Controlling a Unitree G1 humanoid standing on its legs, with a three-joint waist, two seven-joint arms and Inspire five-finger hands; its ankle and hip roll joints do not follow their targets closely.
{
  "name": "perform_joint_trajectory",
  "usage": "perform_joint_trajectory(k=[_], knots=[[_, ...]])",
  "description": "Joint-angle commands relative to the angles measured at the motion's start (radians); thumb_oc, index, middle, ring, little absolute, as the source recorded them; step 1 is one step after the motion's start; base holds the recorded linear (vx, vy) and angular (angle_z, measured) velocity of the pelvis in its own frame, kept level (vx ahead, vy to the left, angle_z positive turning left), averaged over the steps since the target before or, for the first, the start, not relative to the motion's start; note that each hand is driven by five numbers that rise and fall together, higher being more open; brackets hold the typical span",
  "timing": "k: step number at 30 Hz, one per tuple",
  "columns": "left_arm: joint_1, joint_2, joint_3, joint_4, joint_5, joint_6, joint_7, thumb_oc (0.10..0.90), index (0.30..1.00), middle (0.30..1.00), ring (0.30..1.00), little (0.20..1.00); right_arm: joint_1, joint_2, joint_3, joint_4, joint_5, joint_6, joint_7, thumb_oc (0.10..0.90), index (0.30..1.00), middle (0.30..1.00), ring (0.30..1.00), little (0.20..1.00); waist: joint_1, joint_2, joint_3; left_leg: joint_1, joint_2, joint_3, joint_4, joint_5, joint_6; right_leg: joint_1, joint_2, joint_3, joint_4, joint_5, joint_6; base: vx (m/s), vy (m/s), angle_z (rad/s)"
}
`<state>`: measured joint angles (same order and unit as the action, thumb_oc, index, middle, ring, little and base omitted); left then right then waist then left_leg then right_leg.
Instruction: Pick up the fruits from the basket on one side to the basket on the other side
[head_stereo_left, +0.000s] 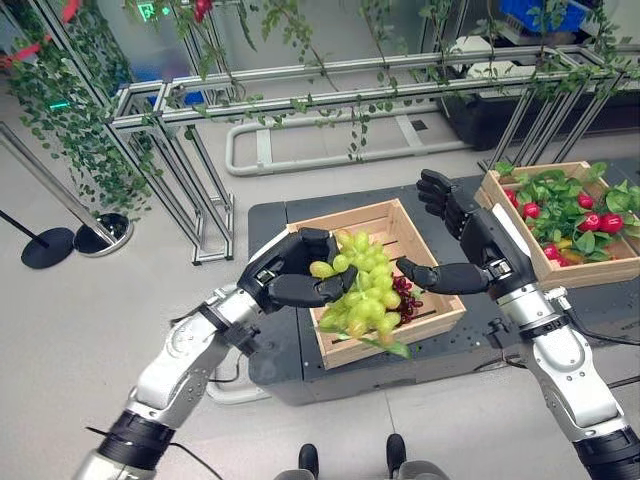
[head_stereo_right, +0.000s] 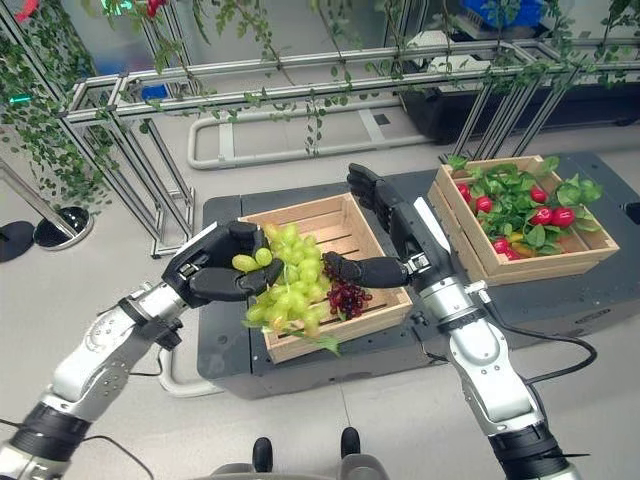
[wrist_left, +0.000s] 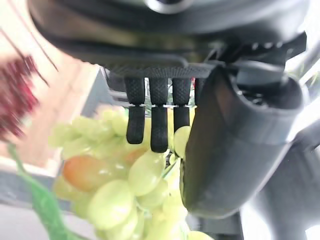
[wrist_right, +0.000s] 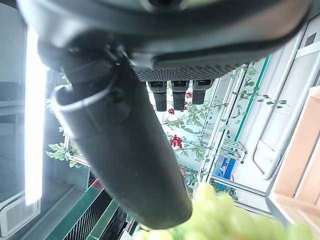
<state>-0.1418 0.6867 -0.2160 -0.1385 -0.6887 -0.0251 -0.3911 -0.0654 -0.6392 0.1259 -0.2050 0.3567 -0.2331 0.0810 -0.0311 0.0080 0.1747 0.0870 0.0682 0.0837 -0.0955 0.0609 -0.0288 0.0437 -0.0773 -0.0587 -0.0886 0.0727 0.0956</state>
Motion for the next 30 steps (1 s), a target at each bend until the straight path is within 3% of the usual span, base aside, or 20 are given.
perform_joint_trajectory(k=[1,12,17,23,28,30], knots=[[-0.115,-0.021,0.042,-0.103,-0.019,-0.113,0.003,0.4,0.3,0.3,0.3,0.3,-0.071,-0.015,-0.013,-0.093,0.058,-0.056,0.027,0.8,0.9,0.9,0.9,0.9,0.014,-0.008,-0.156,-0.018,0.014,-0.032,0.008,-0.06,0.008,0.015,-0.056,-0.015,0.001,-0.014,0.024,0.0,0.0,0.0],[-0.106,-0.014,0.091,-0.124,-0.005,-0.205,0.051,0.4,0.3,0.3,0.3,0.3,-0.069,-0.043,-0.029,-0.097,0.045,-0.02,0.109,0.8,0.9,0.9,0.9,0.9,0.015,-0.012,-0.164,-0.023,0.015,-0.037,0.008,-0.058,0.002,0.012,-0.057,-0.019,0.001,-0.015,0.023,0.0,0.0,0.0],[-0.108,0.016,0.096,-0.15,-0.023,-0.234,0.016,0.4,0.3,0.3,0.3,0.3,-0.079,-0.134,-0.033,-0.113,-0.008,0.038,0.189,0.8,0.9,0.9,0.9,0.9,0.015,-0.021,-0.168,-0.024,0.018,-0.037,0.008,-0.056,-0.002,0.011,-0.057,-0.022,0.001,-0.012,0.025,0.0,-0.011,0.02],[-0.144,0.06,0.085,-0.169,-0.056,-0.296,0.011,0.4,0.3,0.3,0.3,0.3,-0.12,-0.19,-0.013,-0.067,0.091,0.072,0.227,0.8,0.9,0.9,0.9,0.9,0.017,-0.03,-0.173,-0.021,0.019,-0.041,0.008,-0.056,-0.005,0.015,-0.056,-0.024,0.001,-0.011,0.025,0.0,0.0,0.0],[-0.139,0.011,0.101,-0.186,-0.227,-0.25,-0.036,0.4,0.3,0.3,0.3,0.3,-0.111,-0.157,-0.021,-0.062,0.063,0.05,0.209,0.8,0.9,0.9,0.9,0.9,0.019,-0.032,-0.177,-0.021,0.018,-0.044,0.008,-0.057,-0.005,0.016,-0.056,-0.024,0.001,-0.012,0.025,0.0,0.0,0.0],[-0.127,-0.046,0.096,-0.196,-0.291,-0.197,-0.061,0.4,0.3,0.3,0.3,0.3,-0.103,-0.128,-0.024,-0.068,0.041,0.034,0.205,0.8,0.9,0.9,0.9,0.9,0.018,-0.033,-0.176,-0.021,0.018,-0.047,0.008,-0.059,-0.004,0.017,-0.055,-0.021,0.001,-0.012,0.024,0.0,0.0,0.0]])
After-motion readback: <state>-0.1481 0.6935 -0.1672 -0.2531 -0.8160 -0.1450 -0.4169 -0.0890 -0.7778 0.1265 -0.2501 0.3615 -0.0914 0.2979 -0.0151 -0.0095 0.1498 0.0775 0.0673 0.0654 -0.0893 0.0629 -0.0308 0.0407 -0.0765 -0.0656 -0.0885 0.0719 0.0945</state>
